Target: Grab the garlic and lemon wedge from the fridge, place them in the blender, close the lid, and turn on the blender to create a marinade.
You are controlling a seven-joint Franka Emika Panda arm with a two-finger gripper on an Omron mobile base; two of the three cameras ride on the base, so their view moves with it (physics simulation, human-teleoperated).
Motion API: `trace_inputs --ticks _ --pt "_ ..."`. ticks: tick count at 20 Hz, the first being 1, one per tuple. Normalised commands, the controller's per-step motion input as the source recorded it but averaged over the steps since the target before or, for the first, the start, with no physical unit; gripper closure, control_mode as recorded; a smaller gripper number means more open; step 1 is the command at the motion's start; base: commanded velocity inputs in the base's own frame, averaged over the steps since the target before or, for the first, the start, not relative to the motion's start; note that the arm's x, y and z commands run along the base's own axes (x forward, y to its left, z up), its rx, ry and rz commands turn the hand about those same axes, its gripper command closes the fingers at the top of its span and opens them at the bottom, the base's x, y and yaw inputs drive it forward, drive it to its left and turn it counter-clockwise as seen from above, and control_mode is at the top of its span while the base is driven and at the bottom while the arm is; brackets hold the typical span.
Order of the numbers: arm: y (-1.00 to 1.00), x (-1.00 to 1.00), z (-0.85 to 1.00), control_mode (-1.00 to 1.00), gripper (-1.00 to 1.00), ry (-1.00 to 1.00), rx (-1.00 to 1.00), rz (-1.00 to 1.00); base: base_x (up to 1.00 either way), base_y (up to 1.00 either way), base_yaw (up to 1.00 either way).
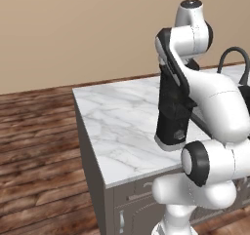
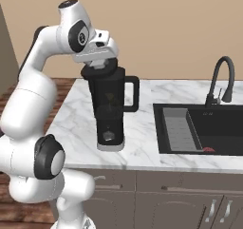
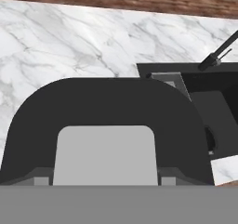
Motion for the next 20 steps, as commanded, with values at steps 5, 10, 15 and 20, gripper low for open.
trace_inputs --ticks 5,10,15,20 --pt "-0.15 0.31 0.24 -1.0 1.0 0.02 0.0 0.0 0.0 0.0 0.0" --pt "-0.09 0.16 0.06 -1.0 1.0 0.02 0.0 0.0 0.0 0.0 0.0" --pt "0.0 0.01 0.0 -1.0 1.0 0.0 0.0 0.0 0.0 0.0 0.0" --pt "0.0 0.0 0.0 -1.0 1.0 0.0 0.0 0.01 0.0 0.0 0.0"
